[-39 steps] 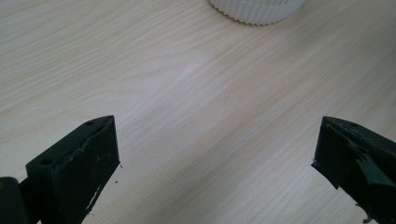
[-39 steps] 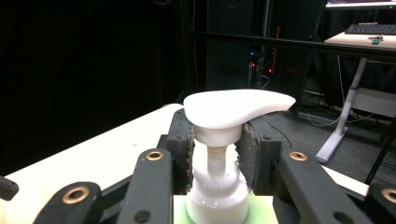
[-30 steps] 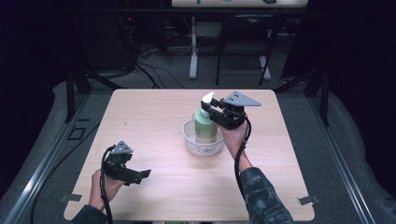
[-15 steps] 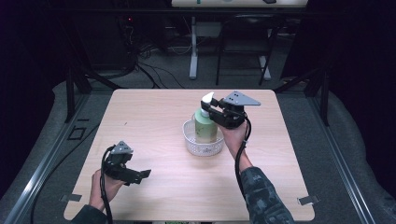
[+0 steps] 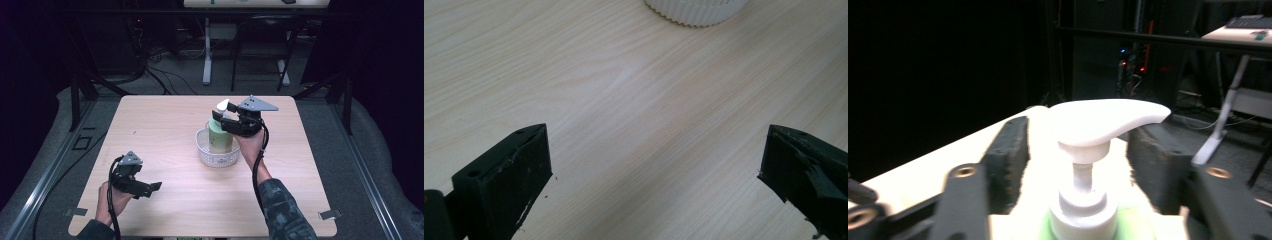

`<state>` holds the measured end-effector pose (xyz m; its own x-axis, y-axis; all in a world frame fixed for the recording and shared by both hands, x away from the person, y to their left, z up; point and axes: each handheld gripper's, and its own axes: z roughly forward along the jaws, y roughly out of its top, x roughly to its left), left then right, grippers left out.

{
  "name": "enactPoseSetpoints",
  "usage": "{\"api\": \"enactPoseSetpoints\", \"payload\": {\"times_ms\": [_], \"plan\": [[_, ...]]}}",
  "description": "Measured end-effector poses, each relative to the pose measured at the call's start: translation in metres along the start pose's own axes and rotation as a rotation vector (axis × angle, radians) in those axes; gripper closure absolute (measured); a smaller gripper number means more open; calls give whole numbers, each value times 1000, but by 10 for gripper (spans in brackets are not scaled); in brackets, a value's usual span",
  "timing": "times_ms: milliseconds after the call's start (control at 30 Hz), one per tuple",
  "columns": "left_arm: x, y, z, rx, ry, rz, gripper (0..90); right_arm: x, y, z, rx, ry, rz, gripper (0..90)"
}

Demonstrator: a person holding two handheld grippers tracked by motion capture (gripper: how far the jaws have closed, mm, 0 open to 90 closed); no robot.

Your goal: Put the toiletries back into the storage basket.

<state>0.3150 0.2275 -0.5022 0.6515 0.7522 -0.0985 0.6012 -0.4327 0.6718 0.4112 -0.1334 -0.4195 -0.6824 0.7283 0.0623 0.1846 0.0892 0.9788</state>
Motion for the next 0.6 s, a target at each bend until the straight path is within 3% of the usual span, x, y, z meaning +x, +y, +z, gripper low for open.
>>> {"api": "enactPoseSetpoints", "payload": {"times_ms": [167, 600], "plan": [[0, 0, 0, 0, 0, 0, 0, -1, 1, -2, 33, -19, 11, 167], [0, 0, -1, -1, 0, 2, 0, -4, -3, -23, 46, 0, -2, 46]]}}
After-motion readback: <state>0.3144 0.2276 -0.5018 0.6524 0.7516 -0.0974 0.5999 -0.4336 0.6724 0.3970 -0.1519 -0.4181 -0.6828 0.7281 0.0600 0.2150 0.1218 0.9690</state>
